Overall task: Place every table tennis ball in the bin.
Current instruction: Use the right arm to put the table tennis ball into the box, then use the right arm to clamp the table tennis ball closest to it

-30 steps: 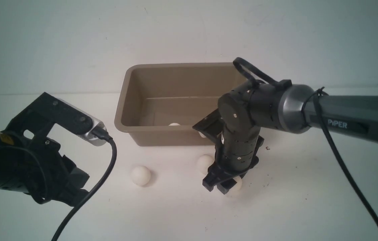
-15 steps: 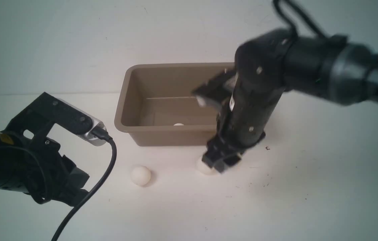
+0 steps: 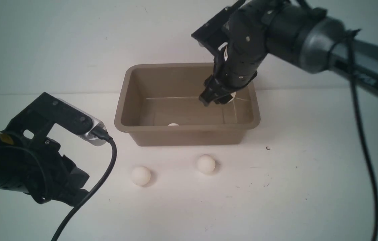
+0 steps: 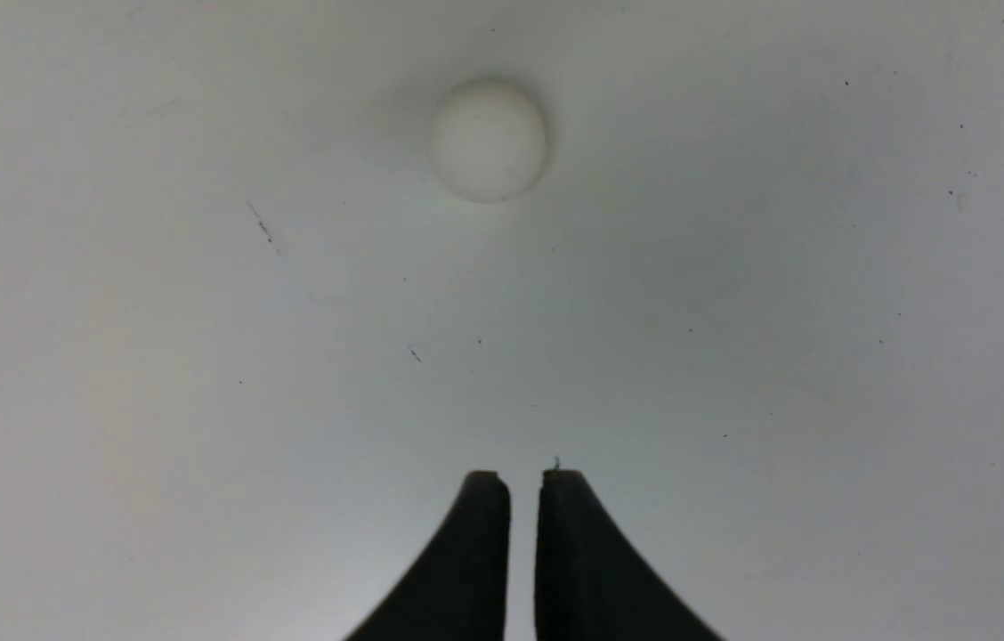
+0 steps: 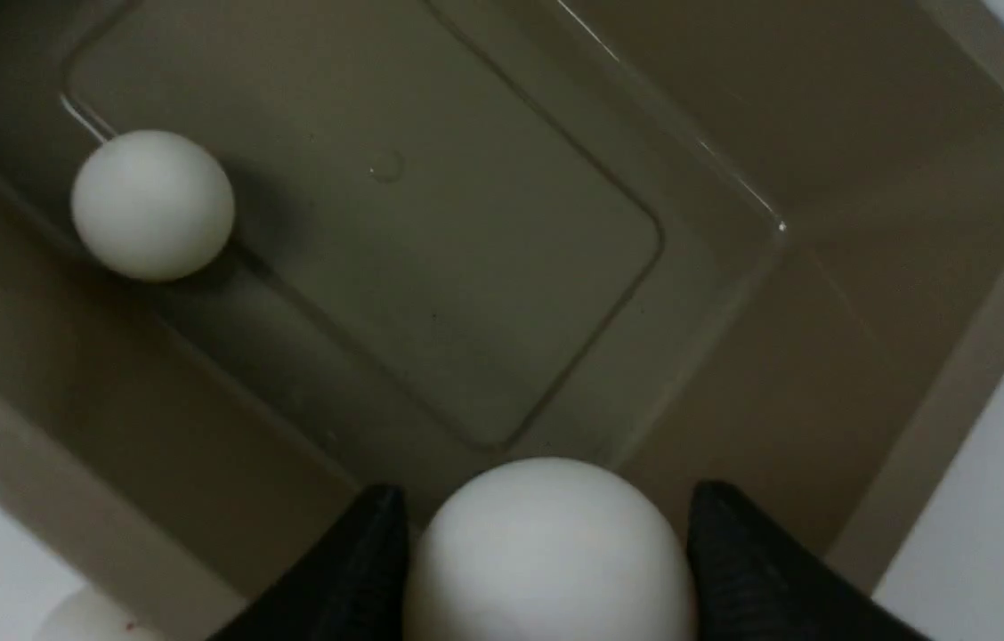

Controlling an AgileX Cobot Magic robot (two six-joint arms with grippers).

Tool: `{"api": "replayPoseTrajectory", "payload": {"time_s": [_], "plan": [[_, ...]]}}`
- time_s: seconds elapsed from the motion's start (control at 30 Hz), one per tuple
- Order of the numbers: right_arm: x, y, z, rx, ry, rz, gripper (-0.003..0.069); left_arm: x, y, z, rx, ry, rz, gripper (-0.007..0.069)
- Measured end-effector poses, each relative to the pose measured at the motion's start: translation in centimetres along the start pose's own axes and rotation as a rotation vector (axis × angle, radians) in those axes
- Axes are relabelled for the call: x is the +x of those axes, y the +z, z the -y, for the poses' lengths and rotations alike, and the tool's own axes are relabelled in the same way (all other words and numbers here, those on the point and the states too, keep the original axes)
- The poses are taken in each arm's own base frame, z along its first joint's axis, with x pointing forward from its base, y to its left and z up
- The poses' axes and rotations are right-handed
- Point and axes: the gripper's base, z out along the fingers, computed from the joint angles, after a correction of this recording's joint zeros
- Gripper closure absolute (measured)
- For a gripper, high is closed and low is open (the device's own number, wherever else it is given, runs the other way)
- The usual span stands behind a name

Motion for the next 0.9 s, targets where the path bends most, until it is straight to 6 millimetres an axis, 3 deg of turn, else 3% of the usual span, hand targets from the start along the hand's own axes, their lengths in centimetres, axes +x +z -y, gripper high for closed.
{"api": "replayPoseTrajectory", "payload": {"time_s": [0.27, 0.37, 0.5, 0.63, 0.7, 0.73, 0.77, 0.9], "plan": [[0.3, 3.3, 0.0, -0.007, -0.012, -0.022, 0.0259, 0.0, 0.0, 0.0, 0.000, 0.000, 0.000, 0.0594], [0.3, 3.5, 0.0, -0.006, 0.006, -0.020, 0.0187, 0.0, 0.0, 0.0, 0.000, 0.000, 0.000, 0.0594], [0.3, 2.8, 0.1, -0.006, 0.026, -0.035, 0.0144, 0.0, 0.0, 0.0, 0.000, 0.000, 0.000, 0.0594], [0.2, -0.9, 0.7, -0.019, 0.066, -0.049, 0.0139, 0.0, 0.0, 0.0, 0.000, 0.000, 0.001, 0.0594], [0.0, -3.7, 0.9, -0.038, 0.094, -0.027, 0.0139, 0.0, 0.0, 0.0, 0.000, 0.000, 0.001, 0.0594], [0.0, -4.0, 1.0, -0.040, 0.096, -0.025, 0.0139, 0.0, 0.0, 0.0, 0.000, 0.000, 0.001, 0.0594], [-0.1, -6.0, 1.0, -0.060, 0.113, -0.007, 0.0137, 0.0, 0.0, 0.0, 0.000, 0.000, 0.001, 0.0594], [-0.2, -8.3, 0.4, -0.083, 0.113, 0.007, 0.0137, 0.0, 0.0, 0.0, 0.000, 0.000, 0.001, 0.0594]]}}
